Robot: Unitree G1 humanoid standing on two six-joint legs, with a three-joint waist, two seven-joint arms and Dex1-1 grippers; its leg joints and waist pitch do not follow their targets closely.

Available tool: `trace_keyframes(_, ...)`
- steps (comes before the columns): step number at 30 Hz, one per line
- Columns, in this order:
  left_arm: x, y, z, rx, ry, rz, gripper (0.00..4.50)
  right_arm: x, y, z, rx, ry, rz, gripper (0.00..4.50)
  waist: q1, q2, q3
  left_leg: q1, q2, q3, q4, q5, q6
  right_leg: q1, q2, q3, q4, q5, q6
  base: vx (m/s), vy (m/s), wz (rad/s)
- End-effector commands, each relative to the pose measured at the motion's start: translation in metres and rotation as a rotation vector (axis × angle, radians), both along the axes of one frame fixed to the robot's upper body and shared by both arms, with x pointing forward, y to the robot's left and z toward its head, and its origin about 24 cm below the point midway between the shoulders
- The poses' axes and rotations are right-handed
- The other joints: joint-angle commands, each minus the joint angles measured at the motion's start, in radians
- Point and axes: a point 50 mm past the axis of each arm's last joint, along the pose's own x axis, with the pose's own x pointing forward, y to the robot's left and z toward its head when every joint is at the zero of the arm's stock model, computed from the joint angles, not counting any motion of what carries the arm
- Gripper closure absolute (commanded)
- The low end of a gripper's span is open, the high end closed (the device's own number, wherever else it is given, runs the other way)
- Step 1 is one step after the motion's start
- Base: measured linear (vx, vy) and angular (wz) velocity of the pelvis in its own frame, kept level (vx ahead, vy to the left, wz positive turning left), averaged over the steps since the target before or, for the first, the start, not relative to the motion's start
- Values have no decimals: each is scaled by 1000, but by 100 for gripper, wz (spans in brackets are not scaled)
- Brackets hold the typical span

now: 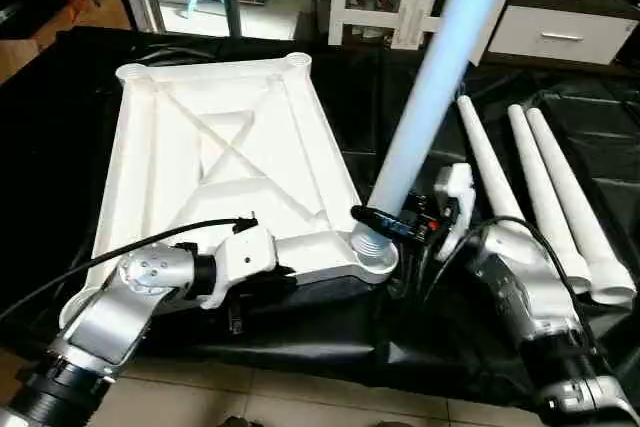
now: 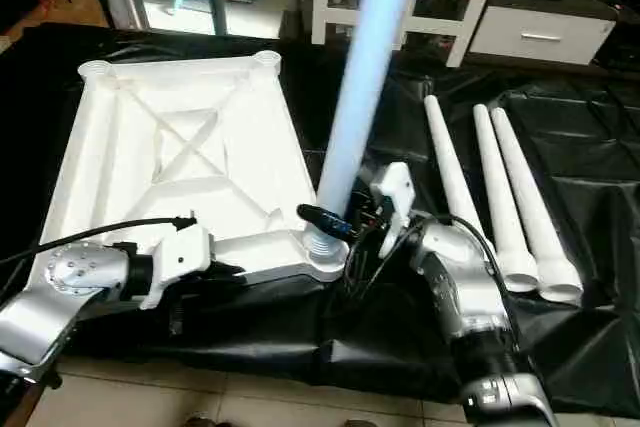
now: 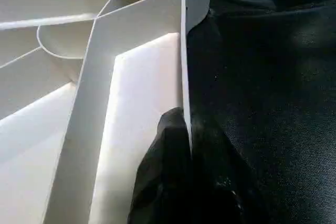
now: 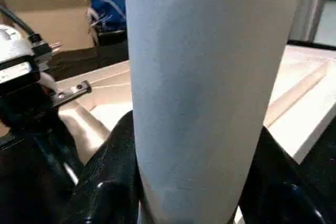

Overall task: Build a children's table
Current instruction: Insert table leg to table base

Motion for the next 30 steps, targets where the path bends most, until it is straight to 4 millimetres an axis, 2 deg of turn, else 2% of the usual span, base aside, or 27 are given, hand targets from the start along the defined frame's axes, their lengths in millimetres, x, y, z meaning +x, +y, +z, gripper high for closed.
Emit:
trace_keyframes(1,-5,1,-20,76,53,19,444,0,-4,2,14,-24,-41,264,-2,8,-42,32,68,-31,-97,-269,6,12,-54,44,-82,-123,-240,0,0,0)
trace_keyframes(7,-6,1,-24,94,57,18,444,-8,-2,-11,30,48,-31,264,4,7,-41,35,68,-31,-100,-295,-4,10,-54,45,-85,-147,-227,0,0,0)
trace_keyframes(8,-7,1,-24,92,58,18,444,-9,-2,-13,28,52,-30,264,4,4,-42,33,68,-32,-100,-292,-4,12,-55,45,-85,-148,-226,0,0,0)
trace_keyframes(14,-10,-1,-23,74,72,0,444,-11,-5,-22,-12,71,-18,264,5,3,-42,32,68,-31,-99,-286,-2,10,-57,46,-86,-155,-226,0,0,0)
trace_keyframes(19,-11,-2,-22,58,78,-22,449,-10,-8,-25,-42,75,2,265,4,4,-42,34,68,-30,-100,-291,-1,9,-55,46,-87,-156,-227,0,0,0)
trace_keyframes(23,-10,-3,-20,53,77,-30,450,-10,-8,-29,-76,78,22,265,4,1,-41,33,68,-30,-101,-292,1,9,-56,46,-88,-158,-227,0,0,0)
trace_keyframes(30,-9,-2,-19,59,82,-33,450,-15,-11,-36,-102,113,63,265,3,0,-40,36,69,-32,-104,-326,-10,8,-55,46,-93,-193,-217,0,0,0)
